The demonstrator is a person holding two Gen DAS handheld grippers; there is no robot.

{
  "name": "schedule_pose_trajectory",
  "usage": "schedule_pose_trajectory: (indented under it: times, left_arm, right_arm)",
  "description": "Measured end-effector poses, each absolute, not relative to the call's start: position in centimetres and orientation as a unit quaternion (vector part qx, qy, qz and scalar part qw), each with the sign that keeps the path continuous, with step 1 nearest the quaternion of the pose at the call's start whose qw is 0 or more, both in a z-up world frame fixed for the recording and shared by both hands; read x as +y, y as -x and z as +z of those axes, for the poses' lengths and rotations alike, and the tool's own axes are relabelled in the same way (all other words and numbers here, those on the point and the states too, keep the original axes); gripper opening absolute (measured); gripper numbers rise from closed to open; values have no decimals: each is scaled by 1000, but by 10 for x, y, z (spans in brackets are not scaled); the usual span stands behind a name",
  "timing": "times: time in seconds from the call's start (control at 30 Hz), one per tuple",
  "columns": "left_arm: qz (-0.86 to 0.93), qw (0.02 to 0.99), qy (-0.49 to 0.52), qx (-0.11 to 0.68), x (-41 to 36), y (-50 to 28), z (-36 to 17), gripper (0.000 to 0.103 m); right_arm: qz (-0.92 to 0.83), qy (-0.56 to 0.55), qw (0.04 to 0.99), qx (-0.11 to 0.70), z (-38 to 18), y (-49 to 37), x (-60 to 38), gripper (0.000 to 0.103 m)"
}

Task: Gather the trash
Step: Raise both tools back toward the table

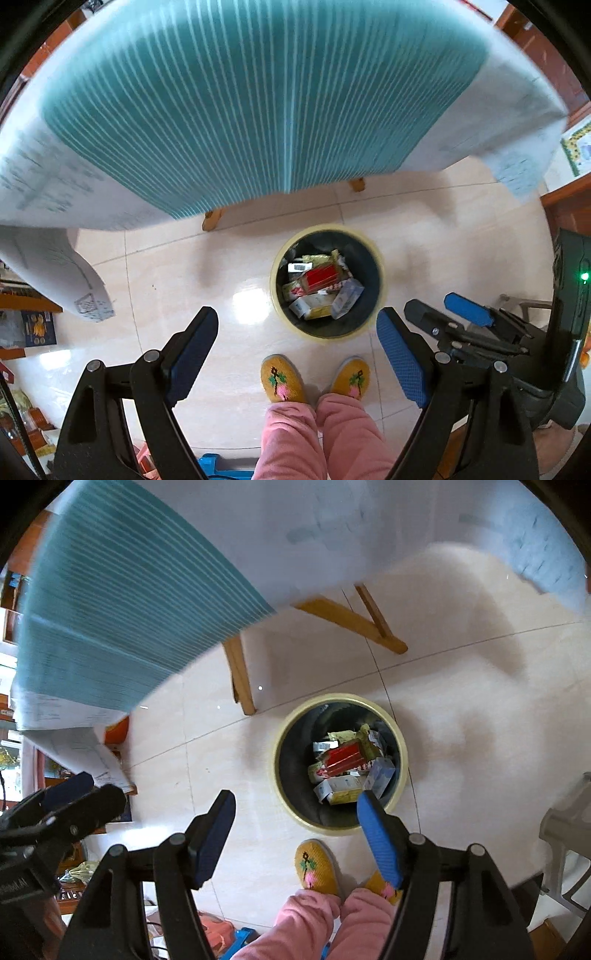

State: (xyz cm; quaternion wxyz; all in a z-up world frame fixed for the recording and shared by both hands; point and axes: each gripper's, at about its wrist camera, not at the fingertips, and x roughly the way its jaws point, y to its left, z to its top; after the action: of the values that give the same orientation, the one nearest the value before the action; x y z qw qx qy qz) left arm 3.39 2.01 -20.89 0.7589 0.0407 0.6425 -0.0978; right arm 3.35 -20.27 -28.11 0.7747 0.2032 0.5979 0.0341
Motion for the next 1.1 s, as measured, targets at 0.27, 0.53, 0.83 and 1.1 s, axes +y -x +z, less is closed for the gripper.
schedule_pose_trajectory:
  times: [0.27, 0.53, 0.83, 1.1]
  left_arm:
    - [-137, 776, -45, 615, 22, -26, -117, 86]
    - [-184, 794, -56, 576, 20, -21, -26, 86]
    - [-204, 816, -46, 539, 22, -39, 21, 86]
    - [-235, 828, -51, 507, 14, -70, 47, 83]
  right_arm:
    - [32, -212, 793, 570, -191, -10, -196, 69]
    - [26, -205, 825, 525, -101, 7, -190, 69]
    - [2, -190, 858, 477, -38, 10, -188, 69]
    - [-26, -177, 882, 435, 2, -9, -192, 69]
